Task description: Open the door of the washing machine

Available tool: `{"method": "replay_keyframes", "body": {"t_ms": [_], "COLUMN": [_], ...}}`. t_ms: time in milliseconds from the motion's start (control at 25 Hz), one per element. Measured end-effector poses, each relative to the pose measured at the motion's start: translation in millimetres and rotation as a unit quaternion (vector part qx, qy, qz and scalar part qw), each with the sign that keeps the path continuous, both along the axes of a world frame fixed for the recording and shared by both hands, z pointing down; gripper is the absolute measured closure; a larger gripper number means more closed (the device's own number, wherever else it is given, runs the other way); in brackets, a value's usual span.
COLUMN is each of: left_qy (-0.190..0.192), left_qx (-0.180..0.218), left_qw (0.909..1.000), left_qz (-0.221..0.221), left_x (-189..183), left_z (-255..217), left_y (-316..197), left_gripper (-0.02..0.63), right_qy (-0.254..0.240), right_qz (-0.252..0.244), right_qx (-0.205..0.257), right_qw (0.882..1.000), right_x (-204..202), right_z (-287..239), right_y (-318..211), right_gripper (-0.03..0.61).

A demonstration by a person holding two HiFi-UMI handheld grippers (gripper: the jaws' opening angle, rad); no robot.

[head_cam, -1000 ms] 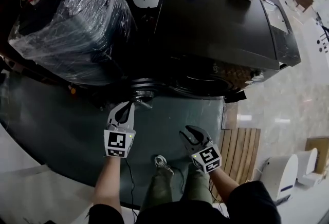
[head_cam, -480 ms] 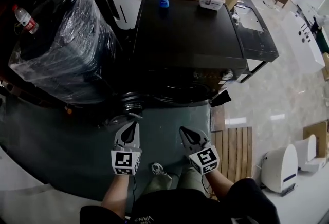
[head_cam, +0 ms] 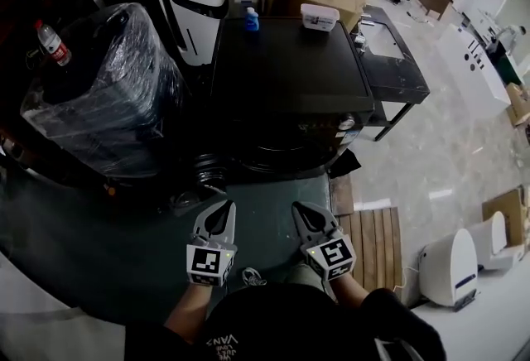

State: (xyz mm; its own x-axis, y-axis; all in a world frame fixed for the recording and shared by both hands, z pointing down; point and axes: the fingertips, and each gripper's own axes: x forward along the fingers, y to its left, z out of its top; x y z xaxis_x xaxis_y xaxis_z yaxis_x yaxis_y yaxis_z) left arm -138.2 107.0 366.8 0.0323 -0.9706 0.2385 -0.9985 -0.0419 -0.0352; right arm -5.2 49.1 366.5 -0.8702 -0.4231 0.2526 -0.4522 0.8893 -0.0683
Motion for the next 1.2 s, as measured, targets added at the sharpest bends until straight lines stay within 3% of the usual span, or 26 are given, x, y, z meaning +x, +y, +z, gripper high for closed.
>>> {"method": "replay_keyframes", "body": {"t_ms": [560,960,1200], "left_qy": [-0.004,0.006,-0.001], "left_qx": [0.016,0.020,0.046], "left_qw": [0.9998,0.9998,0.9989], "left_qz": [0.007,0.000,-0.005], "left_x": [4.6,-2.1,-6.6], "left_z": [-24.9,-24.4,-14.8], "left_y": [54.8,60.7,58.9], "left_gripper": [0.598,0.598,0.598], "right_qy": [-0.022,-0.020,-0.020], "right_qz": [0.018,0.018,0.013], "right_qx": [0.020,0.016,0.015], "right_qw": [0.999,1.000,1.000], "right_x": [-1.9,-10.0,-11.8], "right_z": [-39.0,-37.1,-35.2], "right_y": [27.0,29.5,30.5], "right_gripper": [0.574,0.574,0.574]}}
